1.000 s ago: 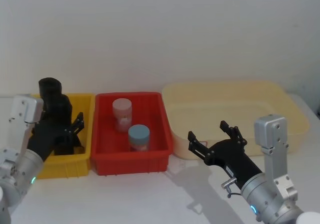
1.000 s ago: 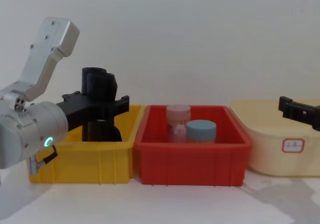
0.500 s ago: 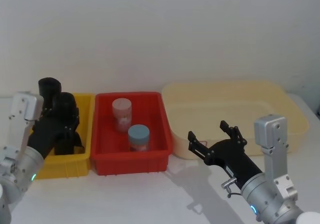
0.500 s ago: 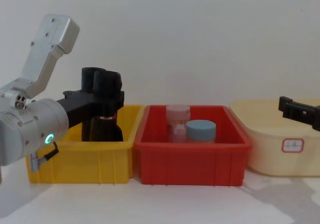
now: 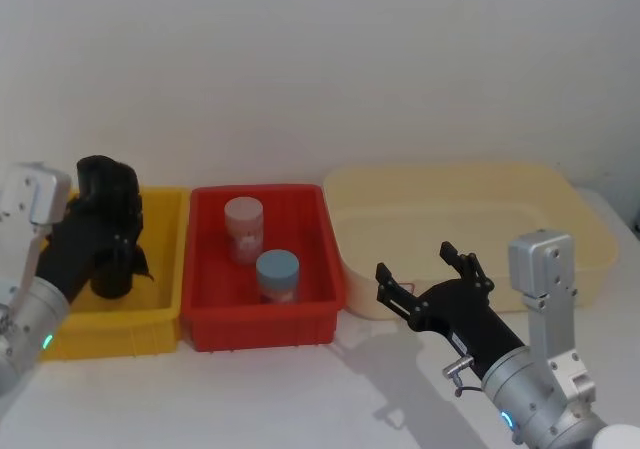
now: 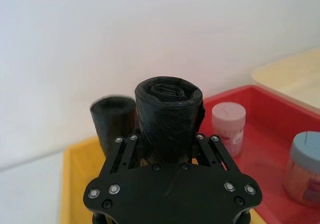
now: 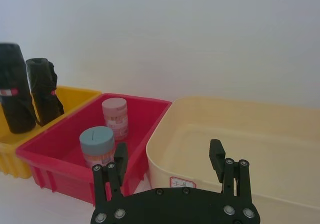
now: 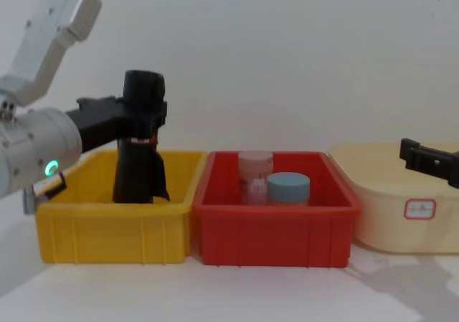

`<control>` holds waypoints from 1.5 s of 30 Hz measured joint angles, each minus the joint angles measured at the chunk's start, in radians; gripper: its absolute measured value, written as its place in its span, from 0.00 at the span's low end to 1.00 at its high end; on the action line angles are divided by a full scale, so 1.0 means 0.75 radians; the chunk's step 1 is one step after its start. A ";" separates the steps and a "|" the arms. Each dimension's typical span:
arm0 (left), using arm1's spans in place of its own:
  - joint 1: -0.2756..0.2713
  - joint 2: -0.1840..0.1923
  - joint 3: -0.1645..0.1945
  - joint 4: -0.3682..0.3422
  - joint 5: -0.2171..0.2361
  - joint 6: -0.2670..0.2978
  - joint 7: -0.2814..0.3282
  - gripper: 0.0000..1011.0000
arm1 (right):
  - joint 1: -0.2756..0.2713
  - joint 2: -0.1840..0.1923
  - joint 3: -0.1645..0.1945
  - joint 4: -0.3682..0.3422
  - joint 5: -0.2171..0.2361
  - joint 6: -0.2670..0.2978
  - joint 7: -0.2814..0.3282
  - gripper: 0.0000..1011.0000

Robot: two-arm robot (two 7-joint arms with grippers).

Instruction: Pick up the garbage bag with the one hand and transfer it to the other hand.

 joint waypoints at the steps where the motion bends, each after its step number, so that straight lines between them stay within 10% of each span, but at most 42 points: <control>1: -0.003 0.009 0.001 -0.021 0.006 0.009 -0.007 0.43 | 0.000 0.000 0.000 0.000 0.000 0.000 0.000 0.99; 22: -0.117 0.038 0.075 -0.126 -0.004 0.050 -0.244 0.40 | 0.000 0.000 0.000 0.000 0.000 0.000 0.000 0.99; 45: -0.283 -0.117 0.219 0.067 -0.173 -0.018 -0.569 0.40 | 0.000 0.000 0.000 0.000 0.000 0.000 0.000 0.99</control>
